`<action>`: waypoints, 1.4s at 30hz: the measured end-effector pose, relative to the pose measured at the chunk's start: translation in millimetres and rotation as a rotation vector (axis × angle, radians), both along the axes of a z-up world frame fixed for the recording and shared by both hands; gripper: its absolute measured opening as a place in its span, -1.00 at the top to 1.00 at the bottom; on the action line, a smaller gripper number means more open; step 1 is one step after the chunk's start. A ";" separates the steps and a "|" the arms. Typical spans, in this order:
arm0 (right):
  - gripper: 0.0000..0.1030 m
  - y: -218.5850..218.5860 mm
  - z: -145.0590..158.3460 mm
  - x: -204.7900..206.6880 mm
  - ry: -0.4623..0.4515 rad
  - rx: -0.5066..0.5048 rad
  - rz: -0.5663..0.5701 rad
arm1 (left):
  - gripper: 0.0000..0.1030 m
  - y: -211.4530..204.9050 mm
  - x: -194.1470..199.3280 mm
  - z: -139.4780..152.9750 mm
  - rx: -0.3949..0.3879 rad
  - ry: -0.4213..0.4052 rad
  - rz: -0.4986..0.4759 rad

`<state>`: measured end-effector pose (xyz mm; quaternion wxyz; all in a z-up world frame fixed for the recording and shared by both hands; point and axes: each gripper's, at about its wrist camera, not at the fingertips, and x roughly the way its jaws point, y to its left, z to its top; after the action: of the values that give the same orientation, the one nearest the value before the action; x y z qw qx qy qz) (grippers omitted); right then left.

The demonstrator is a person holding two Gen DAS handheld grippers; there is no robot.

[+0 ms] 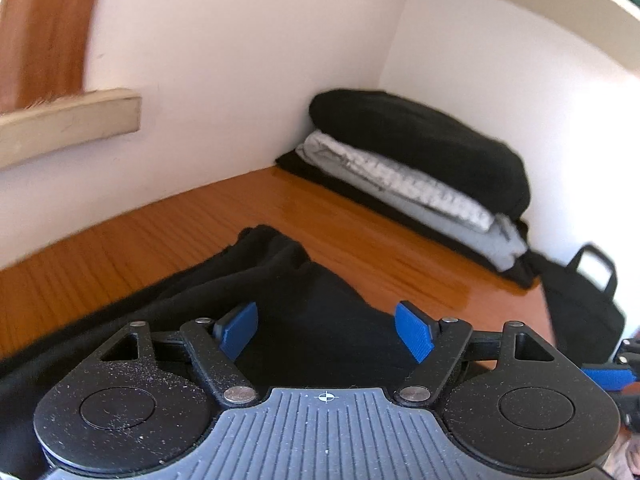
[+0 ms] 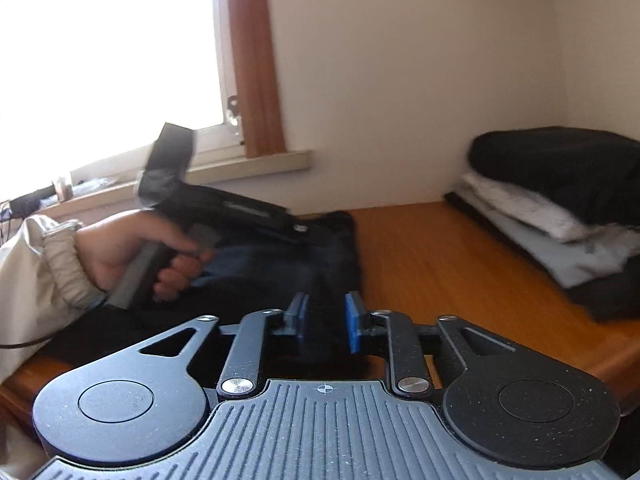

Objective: Fold clothes

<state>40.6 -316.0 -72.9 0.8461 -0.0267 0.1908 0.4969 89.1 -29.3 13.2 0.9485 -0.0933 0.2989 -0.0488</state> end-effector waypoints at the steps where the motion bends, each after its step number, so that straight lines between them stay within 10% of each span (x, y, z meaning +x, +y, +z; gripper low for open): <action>1: 0.45 8.2 -3.9 -1.3 -0.003 -0.033 -0.017 | -0.47 2.1 5.7 -0.6 0.040 0.006 0.006; 6: 0.45 5.9 -17.0 2.5 0.025 -0.080 -0.025 | -0.26 33.3 31.9 -1.1 0.146 0.041 0.118; 19: -0.01 10.1 -26.9 20.4 0.257 0.035 -0.002 | -0.41 47.2 21.6 -0.3 0.082 0.000 0.093; 22: 0.40 17.9 -27.2 22.6 0.271 0.034 -0.010 | -0.41 45.6 19.2 -3.1 0.081 0.002 0.108; 29: 0.66 10.4 -20.1 33.7 0.343 0.122 -0.033 | -0.41 61.5 -9.5 24.7 0.076 -0.024 0.170; 42: 0.71 65.9 77.5 -8.7 0.220 0.311 0.108 | -0.50 184.7 -221.4 98.1 0.083 -0.114 0.437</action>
<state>31.9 -250.2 4.7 0.7862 0.1486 0.2016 0.5650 -132.3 155.3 111.3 0.9549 -0.1139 0.2193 0.1648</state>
